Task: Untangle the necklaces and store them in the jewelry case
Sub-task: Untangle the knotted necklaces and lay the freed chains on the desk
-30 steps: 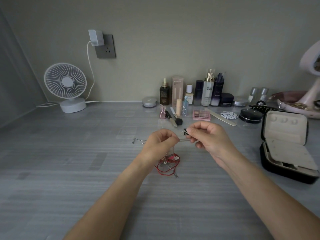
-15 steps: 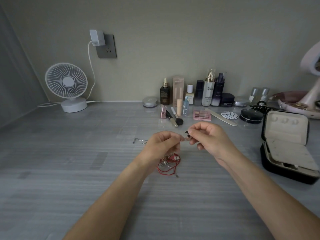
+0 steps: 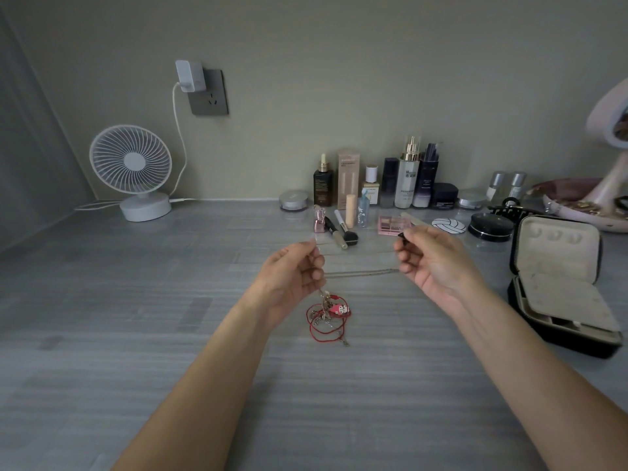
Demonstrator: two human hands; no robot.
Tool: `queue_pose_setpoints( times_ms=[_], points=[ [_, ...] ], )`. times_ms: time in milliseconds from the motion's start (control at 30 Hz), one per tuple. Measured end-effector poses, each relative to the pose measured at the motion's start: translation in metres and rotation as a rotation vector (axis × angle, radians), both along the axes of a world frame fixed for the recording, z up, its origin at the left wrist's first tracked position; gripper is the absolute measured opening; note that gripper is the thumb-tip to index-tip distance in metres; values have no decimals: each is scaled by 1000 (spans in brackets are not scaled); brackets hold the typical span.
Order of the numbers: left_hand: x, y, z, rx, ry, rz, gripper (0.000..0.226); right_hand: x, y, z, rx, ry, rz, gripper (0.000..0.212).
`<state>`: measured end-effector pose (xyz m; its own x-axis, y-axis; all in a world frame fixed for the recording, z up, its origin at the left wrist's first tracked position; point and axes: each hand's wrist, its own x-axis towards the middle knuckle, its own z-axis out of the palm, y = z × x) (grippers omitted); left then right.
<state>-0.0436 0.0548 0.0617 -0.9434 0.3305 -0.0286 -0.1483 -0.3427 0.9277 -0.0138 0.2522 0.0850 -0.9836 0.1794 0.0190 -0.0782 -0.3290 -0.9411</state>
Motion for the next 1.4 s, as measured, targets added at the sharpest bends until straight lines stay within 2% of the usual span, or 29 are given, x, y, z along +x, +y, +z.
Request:
queue_pose_setpoints(
  times_ms=[167, 333, 433, 533, 600, 700, 933, 1000, 1033, 1100, 1167, 1233, 1300, 1400],
  points=[
    [-2, -6, 1, 19, 32, -12, 29, 0, 7, 3, -53, 50, -9, 23],
    [-2, -10, 1, 9, 100, -43, 20, 3, 12, 8, -162, 86, -54, 19],
    [0, -8, -3, -190, 175, -80, 19, 6, 15, 13, -271, 144, -42, 20],
    [0, -3, -10, -379, 217, -91, 18, 7, 19, 13, -265, 148, -33, 20],
    [0, -3, -11, -392, 222, -85, 20, 5, 22, 10, -95, 80, -49, 19],
    [-1, -3, -9, -328, 222, -89, 23, 0, 25, -1, 443, -119, -49, 17],
    [1, -2, -11, -375, 245, -120, 20, -17, 38, -32, 1311, -392, -9, 22],
    [2, 0, -12, -393, 245, -130, 18, -15, 33, -37, 1482, -411, 8, 15],
    [3, 2, -12, -404, 246, -137, 17, -14, 30, -39, 1520, -341, -15, 14],
    [6, 6, -13, -431, 263, -161, 17, -11, 18, -39, 1419, -60, -67, 10],
    [8, 9, -13, -454, 283, -176, 16, -6, 1, -34, 1111, 147, 37, 8],
    [8, 9, -13, -461, 285, -178, 14, 0, -17, -29, 864, 160, 245, 13],
    [7, 8, -12, -475, 285, -170, 13, 3, -27, -31, 819, 169, 380, 17],
    [8, 8, -10, -483, 294, -176, 13, 3, -29, -35, 794, 161, 422, 22]
  ],
)
